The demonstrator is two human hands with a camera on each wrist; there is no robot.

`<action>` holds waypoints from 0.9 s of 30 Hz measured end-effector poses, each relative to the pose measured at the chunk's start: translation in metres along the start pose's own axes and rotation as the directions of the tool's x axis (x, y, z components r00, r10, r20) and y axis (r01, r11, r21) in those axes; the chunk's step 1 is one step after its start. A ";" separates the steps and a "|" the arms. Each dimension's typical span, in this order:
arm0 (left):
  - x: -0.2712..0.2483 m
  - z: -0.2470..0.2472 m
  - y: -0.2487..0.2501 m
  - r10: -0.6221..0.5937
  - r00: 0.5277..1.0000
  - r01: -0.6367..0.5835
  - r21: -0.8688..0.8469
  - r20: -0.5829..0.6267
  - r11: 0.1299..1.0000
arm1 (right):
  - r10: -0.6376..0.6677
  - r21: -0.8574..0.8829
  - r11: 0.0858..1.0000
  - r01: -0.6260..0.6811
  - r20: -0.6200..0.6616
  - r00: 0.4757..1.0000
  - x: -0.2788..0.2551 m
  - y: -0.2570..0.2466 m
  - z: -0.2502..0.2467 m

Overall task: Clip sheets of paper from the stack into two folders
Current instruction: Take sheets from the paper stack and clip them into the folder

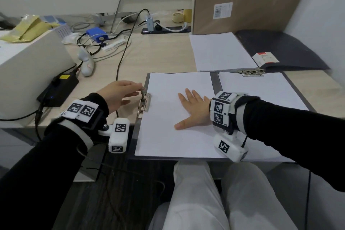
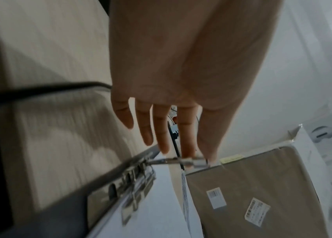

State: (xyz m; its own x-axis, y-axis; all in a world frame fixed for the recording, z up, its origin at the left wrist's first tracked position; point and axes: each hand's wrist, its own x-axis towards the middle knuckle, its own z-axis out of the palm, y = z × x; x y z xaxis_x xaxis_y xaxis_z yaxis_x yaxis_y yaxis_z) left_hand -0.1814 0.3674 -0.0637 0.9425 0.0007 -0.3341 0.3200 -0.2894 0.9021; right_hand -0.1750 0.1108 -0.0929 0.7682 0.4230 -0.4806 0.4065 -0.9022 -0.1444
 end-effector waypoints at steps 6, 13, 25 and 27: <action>-0.016 -0.005 -0.014 -0.013 0.985 -0.011 0.138 0.173 0.990 | 0.007 -0.004 1.000 -0.007 -0.013 1.000 -0.002 -0.002 0.001; -0.024 0.004 -0.007 0.001 0.973 -0.118 0.497 0.230 0.860 | 0.010 -0.007 1.000 -0.010 -0.010 1.000 -0.001 -0.001 0.001; -0.023 0.009 -0.014 0.059 0.981 -0.148 0.526 0.183 0.838 | 0.015 -0.011 1.000 -0.015 -0.010 1.000 -0.003 -0.001 -0.002; -0.025 0.006 -0.015 0.042 0.989 -0.093 0.379 0.141 0.921 | 0.014 -0.007 1.000 -0.014 -0.016 1.000 -0.004 -0.001 -0.003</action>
State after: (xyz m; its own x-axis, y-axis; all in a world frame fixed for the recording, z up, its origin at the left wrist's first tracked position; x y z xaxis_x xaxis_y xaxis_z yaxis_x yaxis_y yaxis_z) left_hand -0.2105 0.3661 -0.0699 0.9321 -0.1460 -0.3315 0.1711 -0.6293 0.7581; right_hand -0.1770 0.1102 -0.0879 0.7815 0.4116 -0.4689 0.3991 -0.9075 -0.1315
